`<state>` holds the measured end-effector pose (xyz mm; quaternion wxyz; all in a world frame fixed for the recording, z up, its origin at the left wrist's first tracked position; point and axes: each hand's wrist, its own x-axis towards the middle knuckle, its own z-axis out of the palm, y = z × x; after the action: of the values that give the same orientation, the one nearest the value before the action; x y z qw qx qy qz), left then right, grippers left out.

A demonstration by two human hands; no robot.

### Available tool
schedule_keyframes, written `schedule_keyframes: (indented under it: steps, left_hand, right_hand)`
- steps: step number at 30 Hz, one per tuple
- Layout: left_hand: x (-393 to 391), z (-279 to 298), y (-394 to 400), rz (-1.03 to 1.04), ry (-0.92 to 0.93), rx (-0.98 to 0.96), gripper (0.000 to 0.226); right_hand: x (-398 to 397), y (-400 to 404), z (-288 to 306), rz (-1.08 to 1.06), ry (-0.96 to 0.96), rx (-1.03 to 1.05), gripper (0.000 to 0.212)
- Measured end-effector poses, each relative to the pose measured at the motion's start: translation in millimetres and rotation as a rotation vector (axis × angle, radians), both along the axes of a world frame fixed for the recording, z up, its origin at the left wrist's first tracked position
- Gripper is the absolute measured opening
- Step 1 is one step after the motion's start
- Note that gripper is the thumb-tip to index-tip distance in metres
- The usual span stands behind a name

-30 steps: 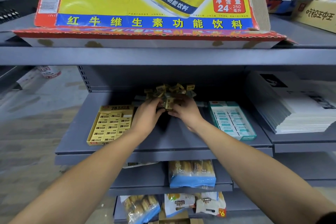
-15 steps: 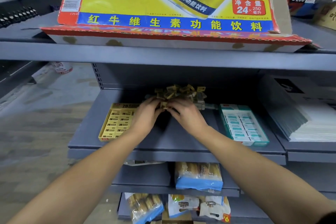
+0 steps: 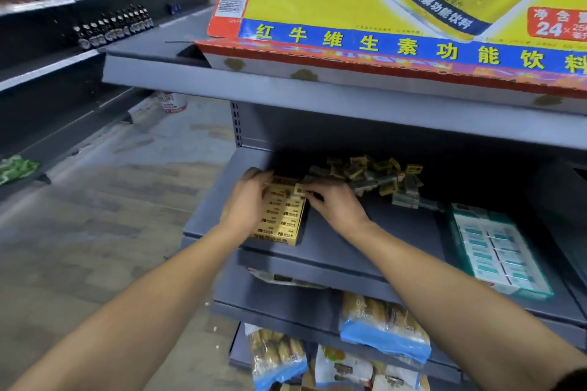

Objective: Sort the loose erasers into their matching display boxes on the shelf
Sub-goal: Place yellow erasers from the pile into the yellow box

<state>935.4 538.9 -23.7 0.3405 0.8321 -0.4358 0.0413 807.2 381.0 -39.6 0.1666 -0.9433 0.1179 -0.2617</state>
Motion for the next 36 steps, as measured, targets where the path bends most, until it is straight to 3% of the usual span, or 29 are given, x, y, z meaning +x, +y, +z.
schedule_keyframes:
  steps: [14,36]
  left_hand:
    - [12.0,-7.7,6.9,0.003,0.011,-0.014,0.039]
    - [5.7,-10.3,6.2,-0.017,-0.001,-0.042,0.030]
  right_hand:
    - [30.5,10.5,6.3,-0.046,0.277,-0.051,0.017]
    - [40.7,15.5,0.7,-0.197,0.369,-0.049,0.017]
